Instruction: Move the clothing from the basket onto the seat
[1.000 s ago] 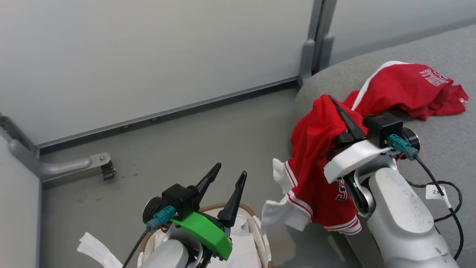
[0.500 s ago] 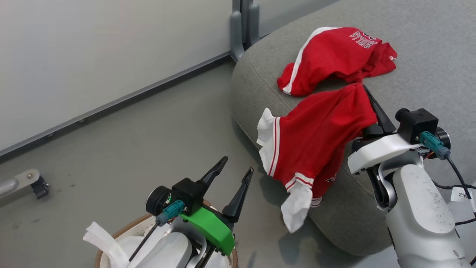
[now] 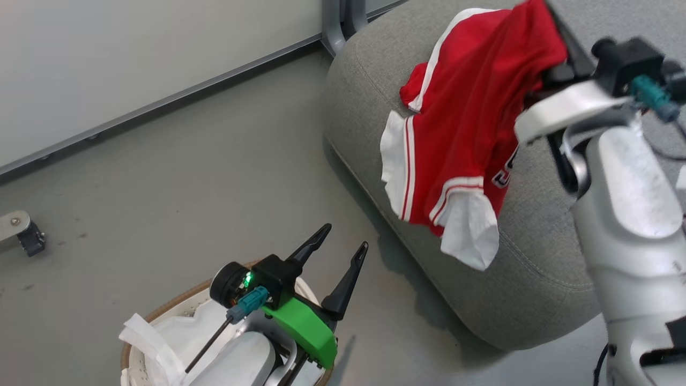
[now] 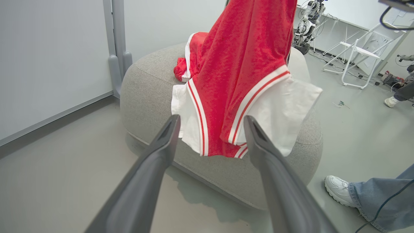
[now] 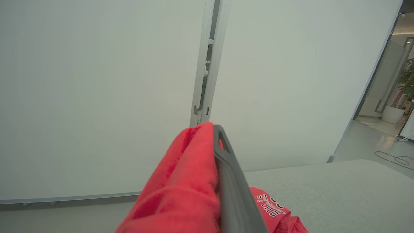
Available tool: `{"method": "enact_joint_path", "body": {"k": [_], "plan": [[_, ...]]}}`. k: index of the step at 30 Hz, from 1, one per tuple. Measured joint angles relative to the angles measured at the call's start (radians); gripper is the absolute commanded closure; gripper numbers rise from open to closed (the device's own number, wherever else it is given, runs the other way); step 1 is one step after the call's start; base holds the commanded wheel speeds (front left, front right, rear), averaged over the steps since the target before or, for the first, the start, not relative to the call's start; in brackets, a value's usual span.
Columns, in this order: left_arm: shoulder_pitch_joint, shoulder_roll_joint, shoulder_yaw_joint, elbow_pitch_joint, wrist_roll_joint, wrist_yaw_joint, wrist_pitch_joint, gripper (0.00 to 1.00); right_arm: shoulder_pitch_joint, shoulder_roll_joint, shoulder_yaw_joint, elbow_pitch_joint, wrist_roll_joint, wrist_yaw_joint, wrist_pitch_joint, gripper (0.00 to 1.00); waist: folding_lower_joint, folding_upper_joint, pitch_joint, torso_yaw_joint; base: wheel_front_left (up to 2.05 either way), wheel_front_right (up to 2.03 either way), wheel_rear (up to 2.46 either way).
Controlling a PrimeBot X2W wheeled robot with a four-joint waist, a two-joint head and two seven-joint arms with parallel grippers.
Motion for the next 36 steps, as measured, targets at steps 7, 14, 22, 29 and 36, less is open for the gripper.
{"method": "enact_joint_path", "body": {"k": [7, 14, 22, 29, 36], "plan": [[-0.019, 0.010, -0.016, -0.022, 0.007, 0.001, 0.023, 0.00, -0.365, -0.122, -0.047, 0.076, -0.035, 0.000, 0.068, 1.00, 0.0000, 0.0000, 0.045, 0.051, 0.00, 0.00, 0.00], [-0.058, 0.012, -0.052, -0.047, 0.021, 0.003, 0.051, 0.00, -0.637, -0.375, -0.081, 0.225, -0.131, 0.000, 0.103, 1.00, 0.0000, 0.0000, 0.089, 0.127, 0.00, 0.00, 0.00], [-0.096, 0.021, -0.054, -0.083, 0.026, 0.009, 0.080, 0.00, -0.540, -0.468, -0.236, 0.453, -0.125, 0.000, 0.034, 1.00, 0.0001, 0.0000, 0.168, 0.192, 0.00, 0.00, 0.00], [-0.108, 0.062, -0.050, -0.127, 0.033, 0.028, 0.121, 0.00, -0.340, -0.384, -0.358, 0.605, -0.160, 0.000, -0.013, 1.00, 0.0001, 0.0000, 0.240, 0.209, 0.00, 0.00, 0.00], [-0.096, 0.102, -0.050, -0.174, 0.032, 0.048, 0.167, 0.00, -0.222, -0.272, -0.390, 0.592, -0.205, 0.000, -0.019, 0.96, 0.0000, 0.0000, 0.259, 0.180, 0.00, 0.00, 0.00]]}}
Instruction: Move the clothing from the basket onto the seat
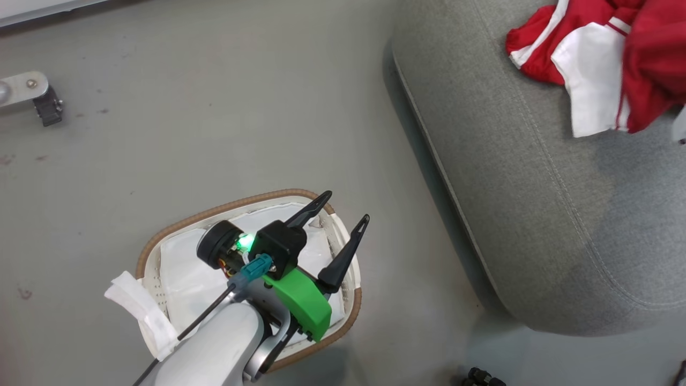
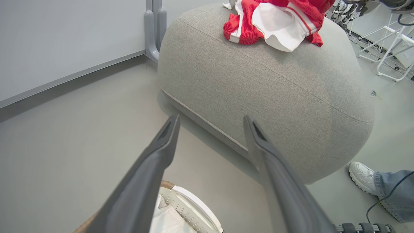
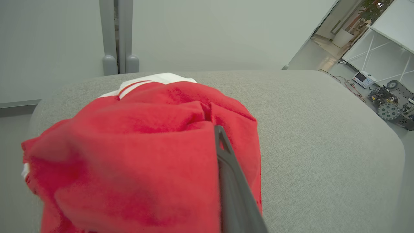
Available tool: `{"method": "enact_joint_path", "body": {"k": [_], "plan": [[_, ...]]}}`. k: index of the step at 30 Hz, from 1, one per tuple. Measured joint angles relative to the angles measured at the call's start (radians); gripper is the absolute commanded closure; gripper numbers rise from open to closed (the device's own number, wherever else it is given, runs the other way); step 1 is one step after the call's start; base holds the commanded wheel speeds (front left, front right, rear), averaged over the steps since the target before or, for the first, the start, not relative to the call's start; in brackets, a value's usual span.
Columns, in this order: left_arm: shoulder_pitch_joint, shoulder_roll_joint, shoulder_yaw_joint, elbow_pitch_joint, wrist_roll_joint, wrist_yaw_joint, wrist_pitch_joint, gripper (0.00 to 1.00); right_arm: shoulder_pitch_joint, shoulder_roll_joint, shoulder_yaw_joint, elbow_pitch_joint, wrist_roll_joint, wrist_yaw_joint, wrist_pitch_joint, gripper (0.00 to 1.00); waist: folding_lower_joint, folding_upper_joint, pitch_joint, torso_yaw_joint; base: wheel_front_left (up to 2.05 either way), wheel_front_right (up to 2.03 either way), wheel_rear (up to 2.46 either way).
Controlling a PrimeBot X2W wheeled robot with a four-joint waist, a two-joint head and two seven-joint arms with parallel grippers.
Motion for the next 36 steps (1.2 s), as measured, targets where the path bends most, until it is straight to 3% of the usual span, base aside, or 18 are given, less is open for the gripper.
{"method": "enact_joint_path", "body": {"k": [2, 3, 4, 13, 21, 27, 36], "plan": [[0.004, 0.007, 0.001, -0.009, -0.002, 0.005, 0.009, 0.00, 0.028, 0.033, -0.001, -0.024, -0.003, 0.000, 0.000, 0.54, 0.0000, 0.0000, 0.000, -0.012, 0.00, 0.00, 0.00], [0.008, 0.011, 0.003, -0.014, -0.003, 0.007, 0.010, 0.00, 0.045, 0.044, -0.001, -0.038, -0.003, 0.000, -0.001, 0.13, 0.0000, 0.0000, 0.000, -0.019, 0.00, 0.00, 0.00], [0.011, 0.013, 0.004, -0.017, -0.003, 0.010, 0.011, 0.00, 0.059, 0.051, 0.001, -0.050, -0.003, 0.000, -0.001, 0.00, 0.0000, 0.0000, -0.001, -0.024, 0.00, 0.00, 0.00], [0.044, 0.006, 0.015, -0.018, -0.037, 0.031, -0.006, 0.00, 0.246, 0.130, 0.065, -0.222, 0.036, 0.000, -0.001, 0.00, 0.0000, 0.0000, -0.033, -0.079, 0.00, 0.00, 0.00], [0.070, -0.012, 0.037, 0.012, -0.069, 0.042, -0.059, 0.00, 0.400, 0.160, 0.126, -0.329, 0.099, 0.000, -0.001, 0.00, -0.0001, 0.0000, -0.081, -0.103, 0.00, 0.00, 0.00], [0.070, -0.034, 0.056, 0.040, -0.091, 0.048, -0.100, 0.00, 0.484, 0.152, 0.156, -0.385, 0.145, 0.000, -0.001, 0.00, -0.0001, 0.0000, -0.128, -0.094, 0.00, 0.00, 0.00], [0.073, -0.093, 0.113, 0.110, -0.108, 0.076, -0.160, 0.00, 0.430, 0.121, 0.224, -0.413, 0.171, 0.000, -0.001, 0.00, -0.0001, 0.0000, -0.201, -0.026, 0.00, 0.00, 0.00]]}}
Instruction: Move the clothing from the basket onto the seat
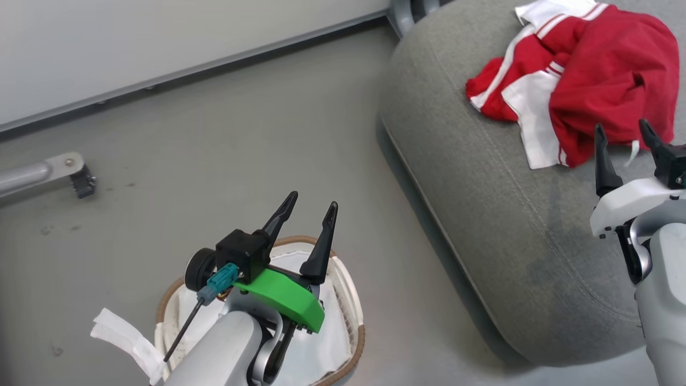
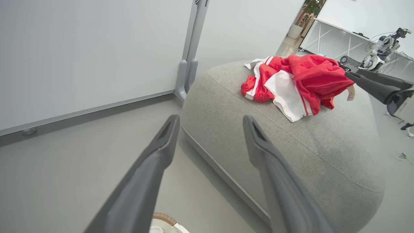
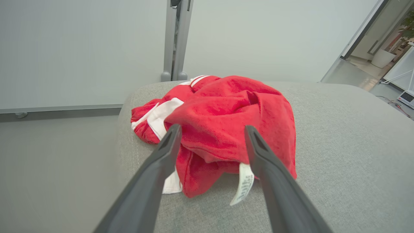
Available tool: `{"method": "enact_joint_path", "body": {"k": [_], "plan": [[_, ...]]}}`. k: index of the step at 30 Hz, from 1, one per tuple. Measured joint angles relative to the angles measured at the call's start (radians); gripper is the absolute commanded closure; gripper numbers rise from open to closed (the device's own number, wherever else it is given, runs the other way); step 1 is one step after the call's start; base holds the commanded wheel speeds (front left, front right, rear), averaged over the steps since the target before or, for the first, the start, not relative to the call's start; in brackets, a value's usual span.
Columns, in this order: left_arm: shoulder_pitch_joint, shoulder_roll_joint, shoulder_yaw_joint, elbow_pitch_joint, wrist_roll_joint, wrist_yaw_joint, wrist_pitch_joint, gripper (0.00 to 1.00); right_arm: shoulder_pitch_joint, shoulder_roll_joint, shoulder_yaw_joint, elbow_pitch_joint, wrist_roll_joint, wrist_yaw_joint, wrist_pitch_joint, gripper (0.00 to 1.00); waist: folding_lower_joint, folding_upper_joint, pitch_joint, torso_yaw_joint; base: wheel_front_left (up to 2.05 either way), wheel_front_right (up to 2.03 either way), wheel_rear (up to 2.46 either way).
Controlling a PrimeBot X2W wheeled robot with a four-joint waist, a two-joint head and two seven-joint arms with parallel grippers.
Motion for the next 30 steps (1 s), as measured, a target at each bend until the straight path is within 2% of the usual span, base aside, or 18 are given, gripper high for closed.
{"method": "enact_joint_path", "body": {"k": [5, 9, 12, 18, 25, 30], "plan": [[0.021, -0.027, 0.041, 0.029, -0.002, 0.003, -0.009, 0.00, -0.012, 0.002, 0.019, 0.016, 0.001, 0.000, 0.000, 0.00, 0.0000, 0.0000, -0.044, 0.057, 0.00, 0.00, 0.00], [0.054, -0.033, 0.120, 0.028, 0.002, 0.033, -0.012, 0.00, -0.012, 0.018, 0.021, 0.025, 0.003, 0.000, 0.000, 0.00, 0.0000, 0.0000, -0.082, 0.112, 0.00, 0.00, 0.00], [0.090, -0.039, 0.189, 0.017, 0.016, 0.052, -0.013, 0.00, -0.001, 0.041, 0.016, 0.002, -0.006, 0.000, 0.000, 0.00, 0.0000, 0.0000, -0.110, 0.154, 0.00, 0.00, 0.00], [0.176, -0.046, 0.299, 0.003, 0.043, 0.062, -0.014, 0.00, 0.068, 0.096, 0.020, -0.055, -0.030, 0.000, 0.000, 0.00, 0.0000, 0.0000, -0.166, 0.240, 0.00, 0.00, 0.00], [0.269, -0.052, 0.364, -0.018, 0.094, 0.066, -0.015, 0.00, 0.178, 0.160, 0.047, -0.120, -0.038, 0.000, 0.000, 0.00, 0.0000, 0.0000, -0.220, 0.326, 0.00, 0.00, 0.00], [0.354, -0.058, 0.389, -0.034, 0.116, 0.069, -0.015, 0.00, 0.257, 0.174, 0.099, -0.147, 0.016, 0.000, 0.000, 0.00, 0.0000, 0.0000, -0.258, 0.368, 0.00, 0.00, 0.00]]}}
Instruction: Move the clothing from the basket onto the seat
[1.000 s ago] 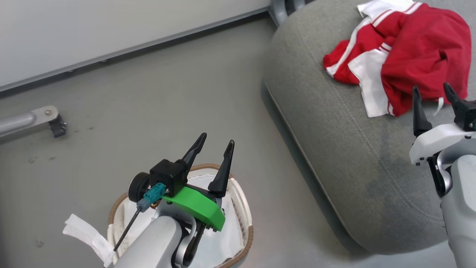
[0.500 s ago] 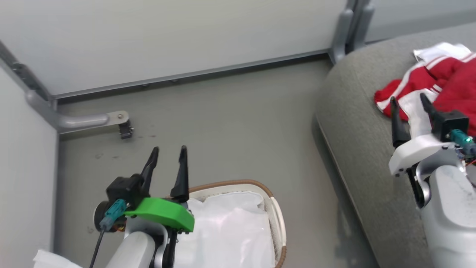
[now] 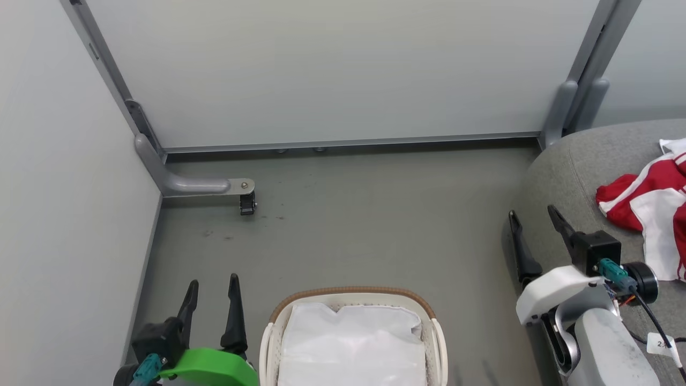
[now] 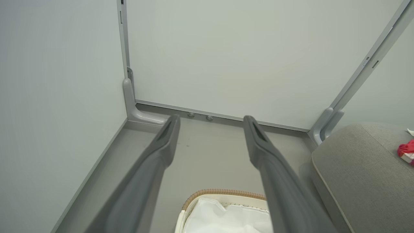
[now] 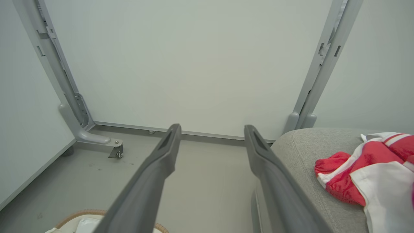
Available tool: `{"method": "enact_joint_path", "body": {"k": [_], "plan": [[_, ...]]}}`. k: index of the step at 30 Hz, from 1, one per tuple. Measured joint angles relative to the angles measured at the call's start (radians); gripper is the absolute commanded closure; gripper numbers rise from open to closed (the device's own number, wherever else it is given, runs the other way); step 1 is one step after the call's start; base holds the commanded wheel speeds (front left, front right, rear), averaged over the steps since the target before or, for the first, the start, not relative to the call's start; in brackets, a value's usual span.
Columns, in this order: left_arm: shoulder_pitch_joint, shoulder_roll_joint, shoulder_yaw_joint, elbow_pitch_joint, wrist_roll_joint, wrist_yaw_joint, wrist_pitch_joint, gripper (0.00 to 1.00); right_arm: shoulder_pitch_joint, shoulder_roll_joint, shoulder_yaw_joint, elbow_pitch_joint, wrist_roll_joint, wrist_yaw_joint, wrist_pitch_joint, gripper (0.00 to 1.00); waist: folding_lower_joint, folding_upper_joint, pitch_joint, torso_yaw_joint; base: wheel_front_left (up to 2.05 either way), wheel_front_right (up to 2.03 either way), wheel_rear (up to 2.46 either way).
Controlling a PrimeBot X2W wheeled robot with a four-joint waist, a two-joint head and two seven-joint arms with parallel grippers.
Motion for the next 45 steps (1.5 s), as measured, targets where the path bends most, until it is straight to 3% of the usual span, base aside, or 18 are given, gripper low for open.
{"method": "enact_joint_path", "body": {"k": [7, 13, 34, 35, 39, 45], "plan": [[0.072, -0.004, 0.013, -0.011, 0.013, -0.022, 0.000, 0.00, 0.135, 0.001, 0.009, -0.077, 0.117, 0.000, 0.000, 0.00, 0.0000, 0.0000, -0.038, 0.030, 0.00, 0.00, 0.00], [0.084, -0.012, 0.008, -0.005, 0.014, -0.035, 0.000, 0.00, 0.232, 0.001, 0.025, -0.130, 0.125, 0.000, 0.000, 0.00, 0.0000, 0.0000, -0.053, 0.031, 0.00, 0.00, 0.00], [0.084, -0.018, 0.002, 0.030, 0.017, -0.043, 0.000, 0.00, 0.252, 0.001, 0.029, -0.142, 0.133, 0.000, 0.000, 0.00, 0.0000, 0.0000, -0.063, 0.011, 0.00, 0.00, 0.00], [0.084, -0.018, 0.002, 0.032, 0.017, -0.043, 0.000, 1.00, 0.253, 0.001, 0.030, -0.140, 0.133, 0.000, 0.000, 1.00, 0.0000, 0.0000, -0.063, 0.010, 0.00, 0.00, 0.00], [0.088, -0.021, -0.004, 0.065, 0.016, -0.043, 0.001, 1.00, 0.270, 0.010, 0.030, -0.106, 0.135, 0.000, 0.004, 1.00, 0.0000, 0.0000, -0.063, 0.010, 0.00, 0.00, 0.00], [0.088, -0.024, 0.025, 0.066, -0.069, -0.053, 0.032, 1.00, 0.272, 0.012, 0.017, -0.100, 0.241, 0.000, 0.040, 1.00, 0.0000, 0.0000, -0.060, 0.007, 0.00, 0.00, 0.00]]}}
